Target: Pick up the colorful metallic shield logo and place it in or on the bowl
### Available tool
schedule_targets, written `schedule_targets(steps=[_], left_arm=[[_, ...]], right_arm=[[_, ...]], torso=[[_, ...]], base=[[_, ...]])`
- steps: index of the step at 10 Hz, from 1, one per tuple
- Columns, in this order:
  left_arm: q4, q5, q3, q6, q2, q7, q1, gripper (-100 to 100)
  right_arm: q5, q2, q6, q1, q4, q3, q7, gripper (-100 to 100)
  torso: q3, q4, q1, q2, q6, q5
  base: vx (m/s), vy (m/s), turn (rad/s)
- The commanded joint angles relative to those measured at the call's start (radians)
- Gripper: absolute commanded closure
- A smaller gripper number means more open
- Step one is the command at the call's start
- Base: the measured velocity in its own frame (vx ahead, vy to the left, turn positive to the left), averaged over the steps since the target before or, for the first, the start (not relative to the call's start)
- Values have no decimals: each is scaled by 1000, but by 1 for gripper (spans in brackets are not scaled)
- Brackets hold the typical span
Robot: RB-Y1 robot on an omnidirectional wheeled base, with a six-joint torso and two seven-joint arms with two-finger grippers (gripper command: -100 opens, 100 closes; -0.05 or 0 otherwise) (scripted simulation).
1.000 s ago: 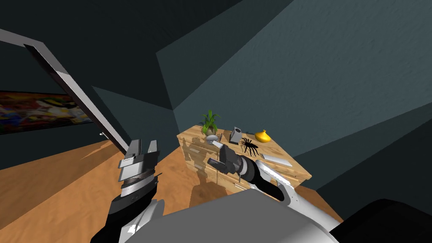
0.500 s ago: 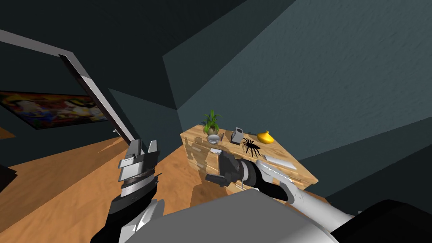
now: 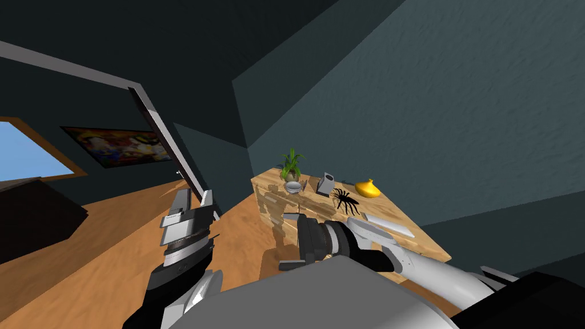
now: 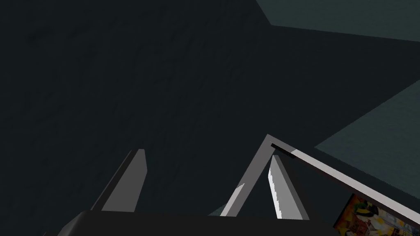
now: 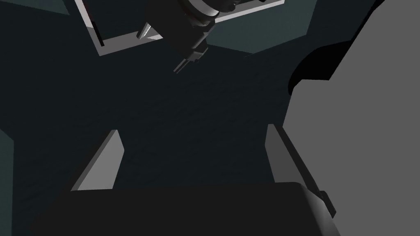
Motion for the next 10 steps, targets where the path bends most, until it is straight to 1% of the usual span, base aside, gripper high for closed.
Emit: schedule_targets(steps=[1, 2, 3, 4, 5, 6, 7, 8, 9, 10], left_arm=[[0, 0, 0, 0, 0, 0, 0, 0], [0, 0, 0, 0, 0, 0, 0, 0], [0, 0, 0, 0, 0, 0, 0, 0], [0, 0, 0, 0, 0, 0, 0, 0], [0, 0, 0, 0, 0, 0, 0, 0], [0, 0, 0, 0, 0, 0, 0, 0], [0, 0, 0, 0, 0, 0, 0, 0], [0, 0, 0, 0, 0, 0, 0, 0], [0, 0, 0, 0, 0, 0, 0, 0], [0, 0, 0, 0, 0, 0, 0, 0]], right_arm=[[2, -34, -1, -3, 2, 7, 6, -100], [16, -71, -7, -30, 11, 58, 35, -100], [16, -97, -7, -30, 11, 58, 35, -100], [16, -118, -7, -30, 11, 58, 35, -100], [28, -153, -14, -56, 23, 106, 65, -100], [28, -177, -14, -56, 23, 109, 65, -100], [28, -202, -14, -56, 23, 109, 65, -100], [38, -241, -20, -81, 38, 148, 97, -100], [38, -269, -20, -81, 38, 159, 97, -100], [38, -285, -20, -81, 38, 159, 97, -100]], torso=[[0, 0, 0, 0, 0, 0], [0, 0, 0, -1, 0, 0], [0, 0, 0, 0, -1, 0], [0, 0, 0, 0, 0, 0], [0, 0, 0, 0, 0, 0], [0, 0, 0, 0, -1, 0], [0, 0, 0, 0, 0, 0], [0, 0, 0, -1, 1, 0], [0, 0, 0, 0, -1, 0], [0, 0, 0, 0, 0, 0]], base=[[-16, -4, -11], [-31, 0, 218], [-36, -3, 176], [-19, -3, -10], [-36, 3, 246], [-34, -6, 149], [-14, -3, -13], [-32, 6, 309], [-33, -2, 144], [-13, 3, -52]])
